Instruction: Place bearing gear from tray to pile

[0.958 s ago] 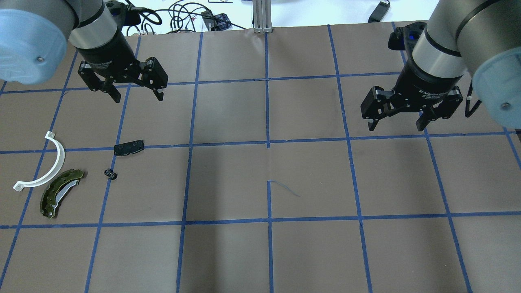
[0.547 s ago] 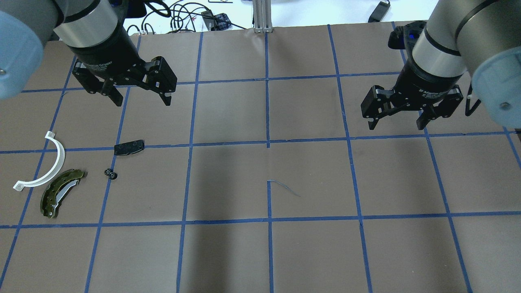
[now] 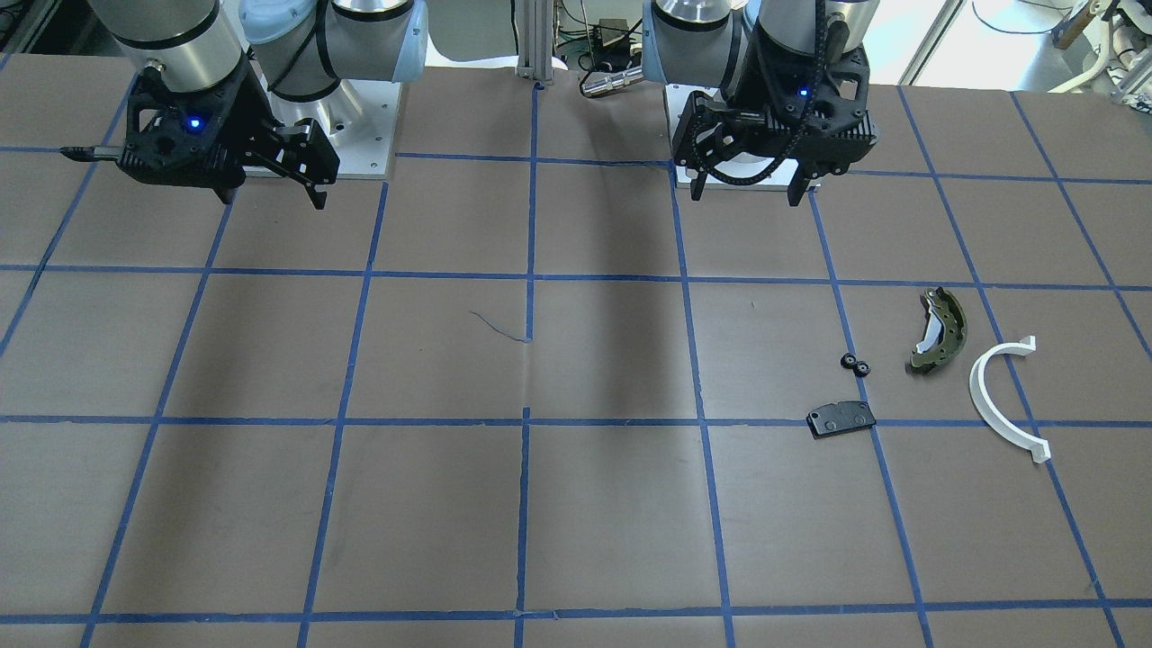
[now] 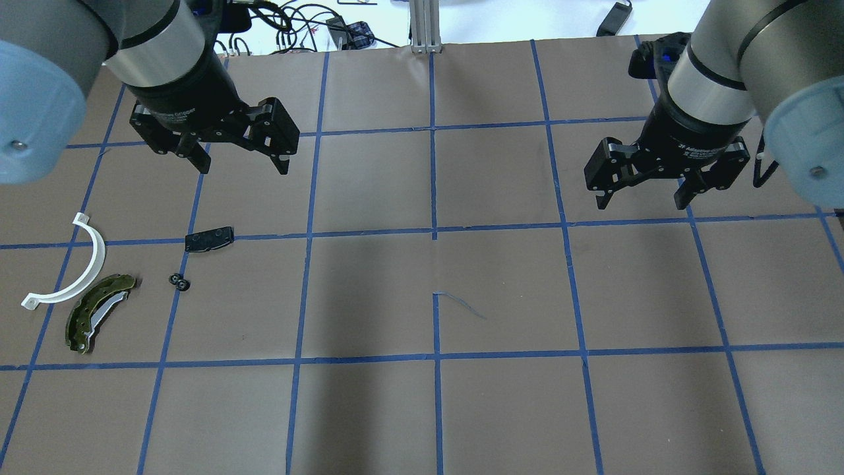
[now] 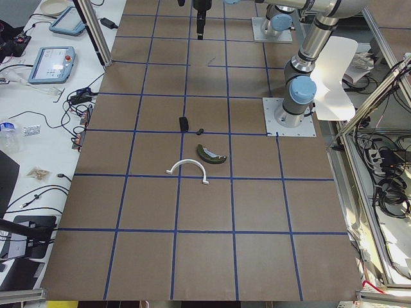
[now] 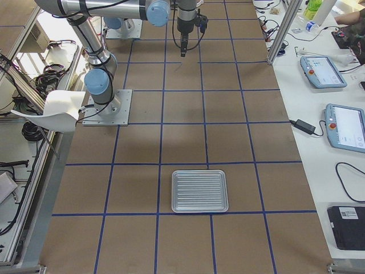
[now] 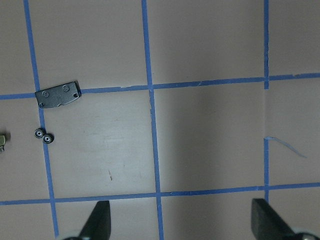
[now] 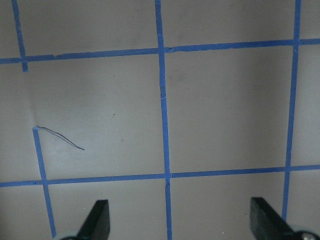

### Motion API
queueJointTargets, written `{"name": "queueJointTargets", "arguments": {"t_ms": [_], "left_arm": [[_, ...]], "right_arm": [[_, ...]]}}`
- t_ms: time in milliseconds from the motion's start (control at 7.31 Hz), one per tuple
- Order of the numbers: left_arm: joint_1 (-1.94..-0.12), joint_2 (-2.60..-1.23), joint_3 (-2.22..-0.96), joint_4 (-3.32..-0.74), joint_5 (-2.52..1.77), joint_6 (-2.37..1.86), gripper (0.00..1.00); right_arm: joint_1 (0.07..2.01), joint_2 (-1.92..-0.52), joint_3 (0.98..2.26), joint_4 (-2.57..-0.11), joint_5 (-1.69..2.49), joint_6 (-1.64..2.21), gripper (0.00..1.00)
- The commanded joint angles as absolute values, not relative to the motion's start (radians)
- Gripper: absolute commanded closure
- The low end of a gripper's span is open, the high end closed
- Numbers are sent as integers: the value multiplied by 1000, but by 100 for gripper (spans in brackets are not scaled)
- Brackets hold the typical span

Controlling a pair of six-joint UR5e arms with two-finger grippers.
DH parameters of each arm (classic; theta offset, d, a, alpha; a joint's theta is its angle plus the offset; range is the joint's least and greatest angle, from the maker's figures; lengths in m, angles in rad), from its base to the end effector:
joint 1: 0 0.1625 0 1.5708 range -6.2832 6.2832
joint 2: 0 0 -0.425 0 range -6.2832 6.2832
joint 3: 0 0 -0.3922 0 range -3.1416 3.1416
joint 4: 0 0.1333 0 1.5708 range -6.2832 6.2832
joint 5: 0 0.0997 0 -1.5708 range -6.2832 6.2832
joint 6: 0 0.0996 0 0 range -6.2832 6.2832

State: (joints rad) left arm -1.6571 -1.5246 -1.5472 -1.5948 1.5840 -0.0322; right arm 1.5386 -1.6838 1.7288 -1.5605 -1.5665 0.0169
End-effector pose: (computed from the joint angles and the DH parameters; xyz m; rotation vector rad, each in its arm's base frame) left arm -0.1725 -0.4626 0.5195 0.0842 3.1291 -0.0728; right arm 0.1196 -0.4420 0.4622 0.0772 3.1347 0.0867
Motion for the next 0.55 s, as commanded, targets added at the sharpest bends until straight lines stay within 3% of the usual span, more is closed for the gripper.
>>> {"name": "queueJointTargets", "arguments": {"t_ms": [0,410], "left_arm": [[-1648,-1523,-1552,-1563,1582,-34,0],[-1647,-1520,-1554,-1565,1583,-21,0]], "right_arm": [[1539,-1686,1729,-1559,-1566,17,0],[1539,-1686,1729,-1562,-1566,18,0]]}}
